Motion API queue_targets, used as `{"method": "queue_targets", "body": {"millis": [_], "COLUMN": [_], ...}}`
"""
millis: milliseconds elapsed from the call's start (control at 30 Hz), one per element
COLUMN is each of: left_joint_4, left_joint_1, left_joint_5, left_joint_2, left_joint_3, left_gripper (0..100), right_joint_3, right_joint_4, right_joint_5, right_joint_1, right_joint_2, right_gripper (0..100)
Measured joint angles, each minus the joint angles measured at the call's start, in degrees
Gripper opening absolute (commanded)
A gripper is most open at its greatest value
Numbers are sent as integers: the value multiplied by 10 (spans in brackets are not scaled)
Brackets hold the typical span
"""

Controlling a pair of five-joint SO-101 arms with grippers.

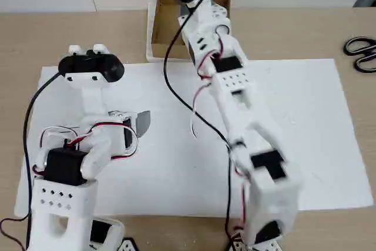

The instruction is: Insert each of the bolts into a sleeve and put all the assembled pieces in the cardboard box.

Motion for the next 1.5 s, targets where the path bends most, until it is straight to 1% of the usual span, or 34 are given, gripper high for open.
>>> {"method": "queue_targets", "body": {"millis": [133,300,367,467,533,600,967,1100,1200,1333,1400,1500], "left_joint_4": [0,0,0,0,0,0,0,0,0,-6,-7,-7], "left_joint_1": [0,0,0,0,0,0,0,0,0,0,0,0], "left_joint_5": [0,0,0,0,0,0,0,0,-11,-55,-76,-94], "left_joint_2": [0,0,0,0,0,0,0,0,-17,-100,-154,-236], "left_joint_3": [0,0,0,0,0,0,0,0,0,0,0,-1], "left_gripper": [225,225,225,225,225,225,225,225,225,225,225,225], "right_joint_3": [-130,-259,-291,-331,-350,-371,-481,-542,-621,-775,-805,-810], "right_joint_4": [-39,-42,-43,-43,-43,-33,54,121,201,347,418,528], "right_joint_5": [0,0,0,0,0,1,0,0,0,0,0,0], "right_joint_1": [0,0,0,0,0,0,-1,-1,2,5,8,14], "right_joint_2": [144,280,324,382,410,426,445,445,445,444,433,397], "right_gripper": [8,10,40,139,192,219,226,226,226,226,226,226]}}
